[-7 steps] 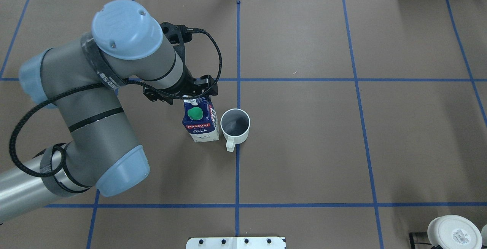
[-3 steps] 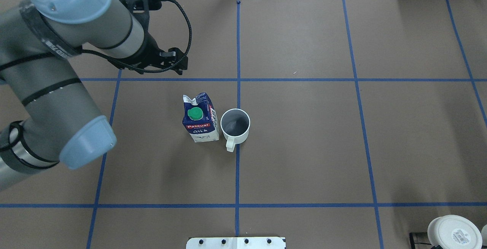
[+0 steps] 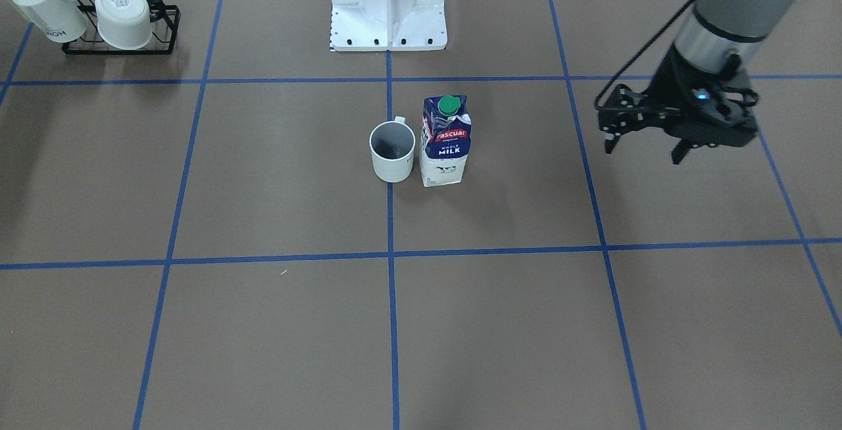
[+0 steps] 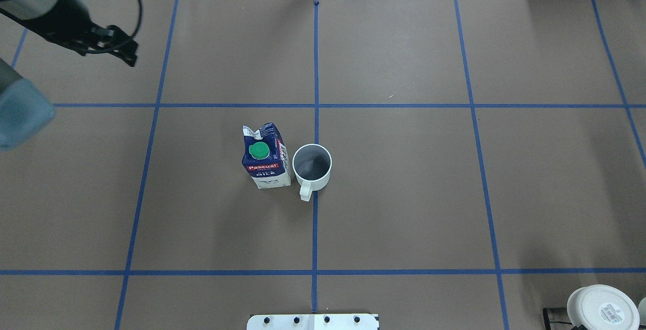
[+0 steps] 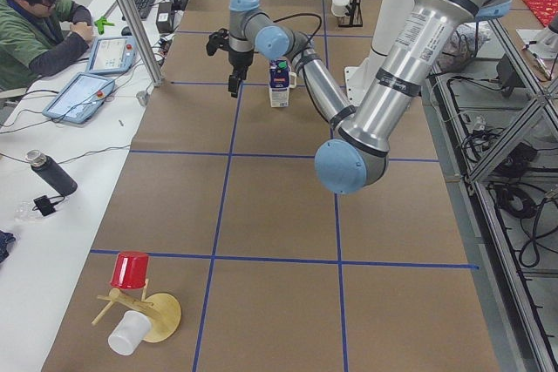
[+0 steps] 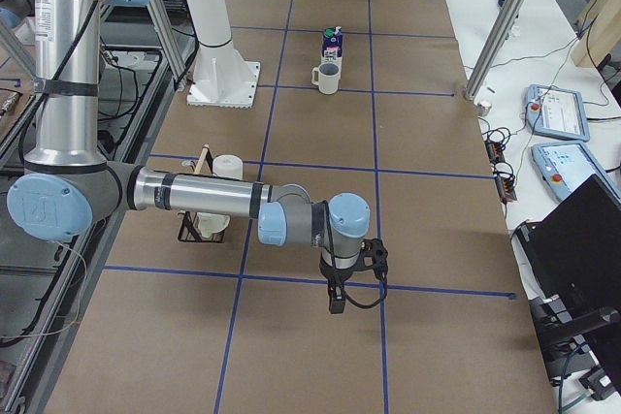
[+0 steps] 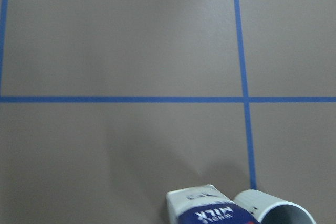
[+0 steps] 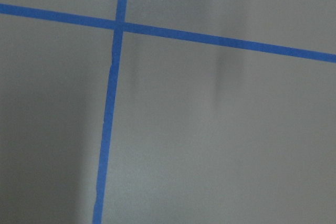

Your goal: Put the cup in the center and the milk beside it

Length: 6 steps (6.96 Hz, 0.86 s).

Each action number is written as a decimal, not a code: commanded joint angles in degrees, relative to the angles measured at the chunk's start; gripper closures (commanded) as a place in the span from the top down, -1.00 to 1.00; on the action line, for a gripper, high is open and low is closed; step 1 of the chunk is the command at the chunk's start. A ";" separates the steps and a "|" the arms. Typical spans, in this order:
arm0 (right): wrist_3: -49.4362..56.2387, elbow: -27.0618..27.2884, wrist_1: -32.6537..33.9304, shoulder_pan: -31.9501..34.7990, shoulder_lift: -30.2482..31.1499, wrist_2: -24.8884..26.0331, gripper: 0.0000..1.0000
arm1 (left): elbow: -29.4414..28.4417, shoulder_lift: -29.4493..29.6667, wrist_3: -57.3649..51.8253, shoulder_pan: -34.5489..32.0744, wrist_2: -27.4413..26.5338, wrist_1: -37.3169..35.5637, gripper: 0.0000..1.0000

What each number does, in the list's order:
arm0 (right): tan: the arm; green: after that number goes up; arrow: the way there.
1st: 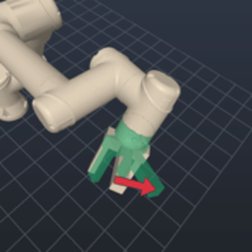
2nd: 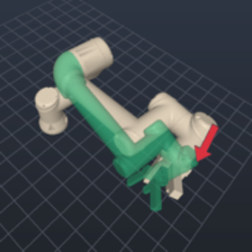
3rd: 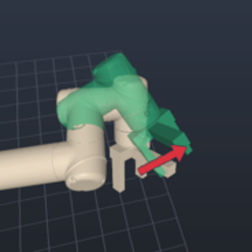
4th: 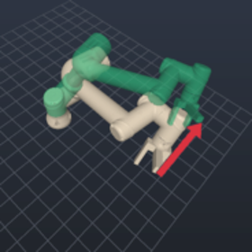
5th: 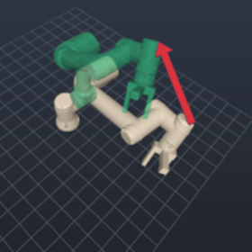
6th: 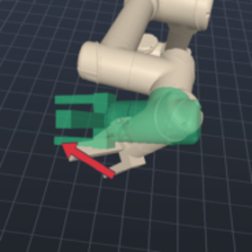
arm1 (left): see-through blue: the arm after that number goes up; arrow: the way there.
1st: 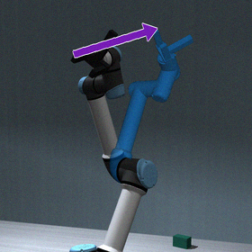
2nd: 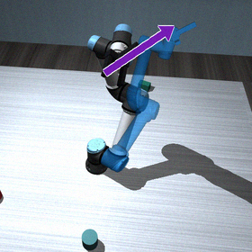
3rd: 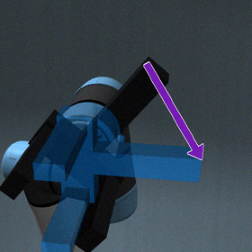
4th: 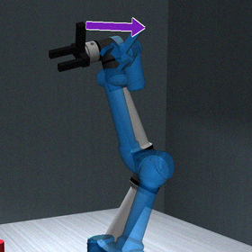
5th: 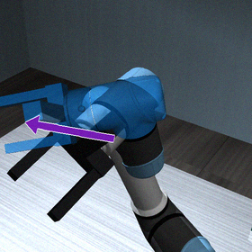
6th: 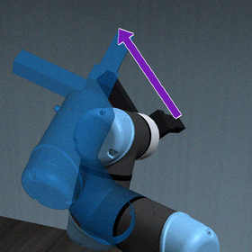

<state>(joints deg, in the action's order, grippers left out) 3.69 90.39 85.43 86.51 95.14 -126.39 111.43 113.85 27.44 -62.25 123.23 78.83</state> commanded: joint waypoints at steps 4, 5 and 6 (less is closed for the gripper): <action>0.09 -0.82 -0.09 -0.03 -0.04 0.00 1.00 | -13.23 -18.98 -36.58 -21.32 6.59 0.80 0.96; 0.09 -0.82 -0.09 -0.03 -0.04 0.00 1.00 | -13.70 -23.11 -36.06 -21.51 6.50 3.93 0.96; 0.09 -0.74 -0.09 -0.03 -0.13 0.00 1.00 | -14.48 -26.11 -33.88 -21.94 6.76 5.53 0.96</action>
<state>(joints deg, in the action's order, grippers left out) 3.78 89.60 85.34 86.48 95.08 -126.39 98.09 92.01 -7.98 -83.51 129.77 82.07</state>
